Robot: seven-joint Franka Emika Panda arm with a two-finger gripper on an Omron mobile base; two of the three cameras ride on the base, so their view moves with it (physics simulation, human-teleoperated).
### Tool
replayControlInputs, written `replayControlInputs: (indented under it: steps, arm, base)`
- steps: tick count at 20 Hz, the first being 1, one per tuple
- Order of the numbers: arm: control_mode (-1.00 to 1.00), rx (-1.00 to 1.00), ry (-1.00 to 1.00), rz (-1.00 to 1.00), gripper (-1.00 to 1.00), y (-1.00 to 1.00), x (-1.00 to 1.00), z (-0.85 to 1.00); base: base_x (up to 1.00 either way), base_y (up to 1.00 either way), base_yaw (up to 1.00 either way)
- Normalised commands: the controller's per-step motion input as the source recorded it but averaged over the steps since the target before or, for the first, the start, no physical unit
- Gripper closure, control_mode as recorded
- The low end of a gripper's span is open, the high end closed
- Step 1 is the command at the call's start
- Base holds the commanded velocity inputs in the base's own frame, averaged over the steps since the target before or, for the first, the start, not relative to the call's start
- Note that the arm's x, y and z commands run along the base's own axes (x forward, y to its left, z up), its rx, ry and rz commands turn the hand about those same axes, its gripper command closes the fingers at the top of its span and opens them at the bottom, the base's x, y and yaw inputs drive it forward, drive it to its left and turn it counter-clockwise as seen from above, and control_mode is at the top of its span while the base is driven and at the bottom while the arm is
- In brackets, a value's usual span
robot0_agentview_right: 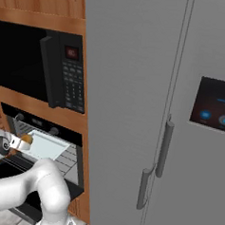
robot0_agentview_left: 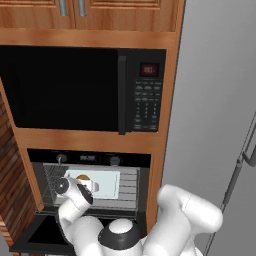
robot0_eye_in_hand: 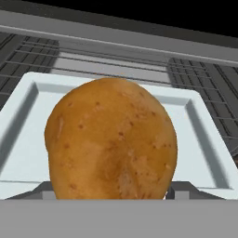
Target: Place the potato on the rack of the oven.
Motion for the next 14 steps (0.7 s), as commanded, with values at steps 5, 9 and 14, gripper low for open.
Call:
replayControlInputs:
  steps: [5, 9, 14]
  arm:
    - [-1.0, 0.0, 0.0, 0.0, 1.0, 0.0, 0.24, -0.26]
    - [-1.0, 0.0, 0.01, 0.0, 1.0, -0.03, 0.3, -0.1]
    - [-1.0, 0.0, 0.04, 0.0, 1.0, 0.0, 0.29, -0.17]
  base:
    - [0.0, 0.0, 0.0]
    - [0.0, 0.0, 0.0]
    - [0.0, 0.0, 0.0]
